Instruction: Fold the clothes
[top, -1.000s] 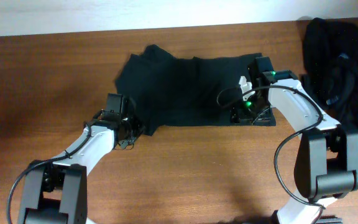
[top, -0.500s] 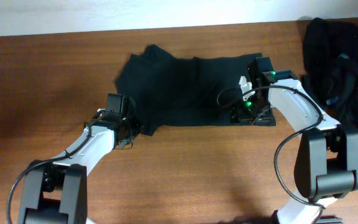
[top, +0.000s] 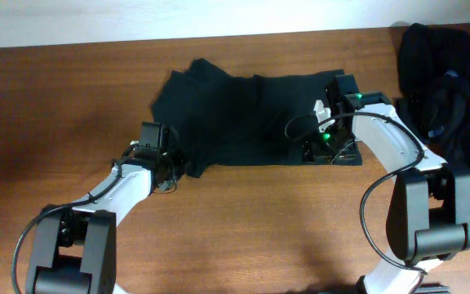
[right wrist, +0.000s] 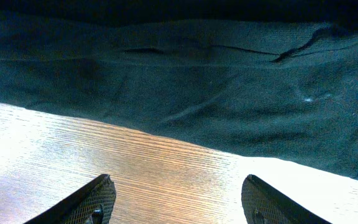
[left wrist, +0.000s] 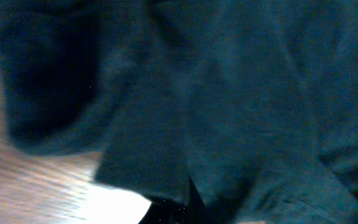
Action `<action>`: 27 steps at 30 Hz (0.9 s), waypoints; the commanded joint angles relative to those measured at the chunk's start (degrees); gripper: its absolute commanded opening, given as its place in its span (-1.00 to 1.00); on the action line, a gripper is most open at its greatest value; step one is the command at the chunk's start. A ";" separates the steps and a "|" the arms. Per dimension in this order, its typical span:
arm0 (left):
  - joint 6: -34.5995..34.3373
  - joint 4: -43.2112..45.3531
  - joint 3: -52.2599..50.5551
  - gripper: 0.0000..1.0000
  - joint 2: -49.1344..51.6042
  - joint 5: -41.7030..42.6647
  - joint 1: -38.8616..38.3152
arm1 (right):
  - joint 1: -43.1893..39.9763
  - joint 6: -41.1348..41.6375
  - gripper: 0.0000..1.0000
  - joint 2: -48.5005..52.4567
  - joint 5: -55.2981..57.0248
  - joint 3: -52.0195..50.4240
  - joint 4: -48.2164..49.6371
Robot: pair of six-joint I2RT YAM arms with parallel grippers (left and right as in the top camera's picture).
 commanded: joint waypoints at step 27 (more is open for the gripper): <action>-0.15 13.51 1.03 -0.89 -3.61 2.27 1.25 | 0.42 -0.61 0.42 -1.51 1.36 0.17 0.72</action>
